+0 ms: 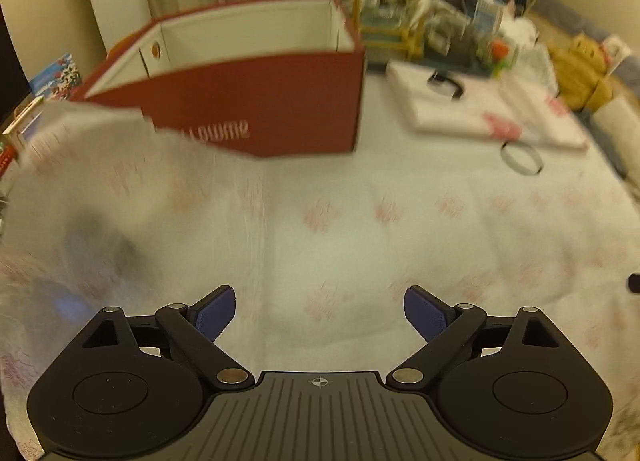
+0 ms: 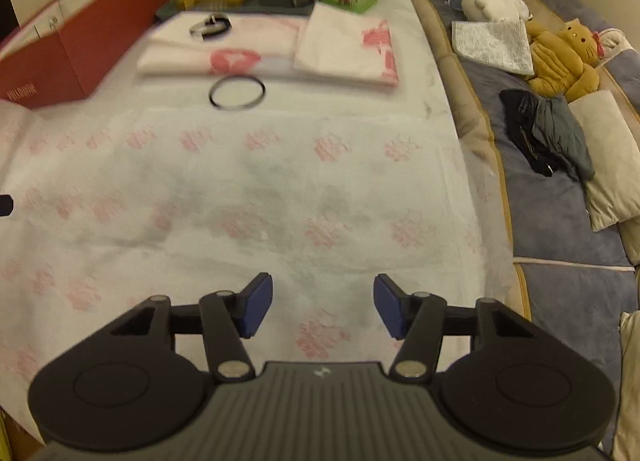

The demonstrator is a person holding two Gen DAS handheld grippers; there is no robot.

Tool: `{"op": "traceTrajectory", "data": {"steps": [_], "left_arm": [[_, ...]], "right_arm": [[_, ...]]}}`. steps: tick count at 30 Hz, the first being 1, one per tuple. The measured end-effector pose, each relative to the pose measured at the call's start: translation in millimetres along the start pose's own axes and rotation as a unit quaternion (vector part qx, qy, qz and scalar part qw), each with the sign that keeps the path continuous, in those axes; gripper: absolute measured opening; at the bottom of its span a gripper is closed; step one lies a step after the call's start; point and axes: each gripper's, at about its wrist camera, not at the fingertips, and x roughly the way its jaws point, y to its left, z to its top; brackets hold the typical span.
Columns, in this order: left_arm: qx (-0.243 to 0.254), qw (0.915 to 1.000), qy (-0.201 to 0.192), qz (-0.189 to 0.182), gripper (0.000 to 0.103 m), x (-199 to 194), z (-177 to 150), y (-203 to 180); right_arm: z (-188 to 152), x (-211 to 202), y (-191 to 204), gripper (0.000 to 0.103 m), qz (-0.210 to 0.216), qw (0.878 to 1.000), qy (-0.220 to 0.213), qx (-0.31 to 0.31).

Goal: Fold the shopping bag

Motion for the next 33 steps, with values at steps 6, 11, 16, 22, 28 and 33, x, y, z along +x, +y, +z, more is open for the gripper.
{"op": "traceTrajectory", "data": {"steps": [6,11,16,22,28,33], "left_arm": [[0.012,0.9997,0.015,-0.012,0.092,26,5,-22],[-0.001,0.9999,0.007,-0.014,0.101,52,13,-39],[0.026,0.9991,-0.017,-0.029,0.103,60,16,-58],[0.040,0.9982,-0.025,-0.036,0.103,59,17,-60],[0.007,0.9989,-0.015,-0.043,0.103,50,17,-46],[-0.036,0.9949,-0.002,-0.094,0.103,21,15,-24]], "right_arm": [[2,-5,7,0.063,-0.007,1.000,-0.017,0.015],[2,-16,4,0.064,0.003,0.999,-0.019,0.029],[-3,-24,3,0.066,0.002,0.999,-0.020,0.034],[-3,-21,7,0.067,-0.001,0.999,-0.024,0.044],[-2,-11,21,0.067,0.019,0.999,-0.013,0.042],[2,-8,44,0.068,0.045,0.999,-0.014,0.005]]}}
